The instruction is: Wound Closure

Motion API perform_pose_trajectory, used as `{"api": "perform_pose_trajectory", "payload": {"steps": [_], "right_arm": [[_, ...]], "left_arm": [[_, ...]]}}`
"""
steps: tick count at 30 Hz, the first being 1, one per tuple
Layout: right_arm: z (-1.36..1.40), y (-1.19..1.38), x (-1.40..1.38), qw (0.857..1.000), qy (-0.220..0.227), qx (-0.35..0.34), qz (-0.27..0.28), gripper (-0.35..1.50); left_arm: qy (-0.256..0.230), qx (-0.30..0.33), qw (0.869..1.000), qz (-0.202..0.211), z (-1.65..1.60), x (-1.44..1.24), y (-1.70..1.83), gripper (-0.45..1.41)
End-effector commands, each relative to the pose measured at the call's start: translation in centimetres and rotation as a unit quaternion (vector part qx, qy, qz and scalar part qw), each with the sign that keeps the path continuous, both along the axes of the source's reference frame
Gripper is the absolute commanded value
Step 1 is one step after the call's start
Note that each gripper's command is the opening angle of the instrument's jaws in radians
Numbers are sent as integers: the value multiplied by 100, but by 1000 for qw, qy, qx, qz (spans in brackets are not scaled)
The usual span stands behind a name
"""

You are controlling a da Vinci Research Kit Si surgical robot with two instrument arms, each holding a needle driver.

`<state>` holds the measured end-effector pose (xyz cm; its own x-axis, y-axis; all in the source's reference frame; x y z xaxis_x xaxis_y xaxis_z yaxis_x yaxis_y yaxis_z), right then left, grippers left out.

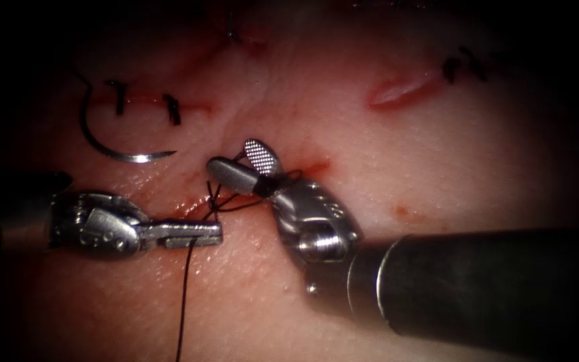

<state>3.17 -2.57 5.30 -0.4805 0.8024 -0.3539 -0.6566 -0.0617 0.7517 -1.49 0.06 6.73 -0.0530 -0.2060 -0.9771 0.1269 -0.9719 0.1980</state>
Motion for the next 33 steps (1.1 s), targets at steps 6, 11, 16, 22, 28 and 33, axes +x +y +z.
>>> {"api": "perform_pose_trajectory", "payload": {"steps": [6, 11, 16, 22, 28, 33], "right_arm": [[31, 5, 21, 999, -14, 27, -29, 128], [43, -2, 26, 998, -32, 44, -42, 128], [43, -1, 27, 998, -39, 44, -36, 128], [38, -4, 24, 994, -73, 59, -53, 128], [23, -10, 15, 993, -92, 67, -37, 126], [23, -14, 10, 992, -95, 71, -33, 126]], "left_arm": [[-3, -1, 1000, 7, 4, -10, -2, -45], [-4, 0, 1000, 15, 2, -14, -4, -45], [-7, -1, 1000, 20, -1, -14, -6, -45], [-8, -2, 1000, 23, -1, -15, -9, -45], [-10, -3, 1000, 25, 0, -16, -11, -45], [-10, -4, 1000, 28, -2, -16, -13, -45]]}}
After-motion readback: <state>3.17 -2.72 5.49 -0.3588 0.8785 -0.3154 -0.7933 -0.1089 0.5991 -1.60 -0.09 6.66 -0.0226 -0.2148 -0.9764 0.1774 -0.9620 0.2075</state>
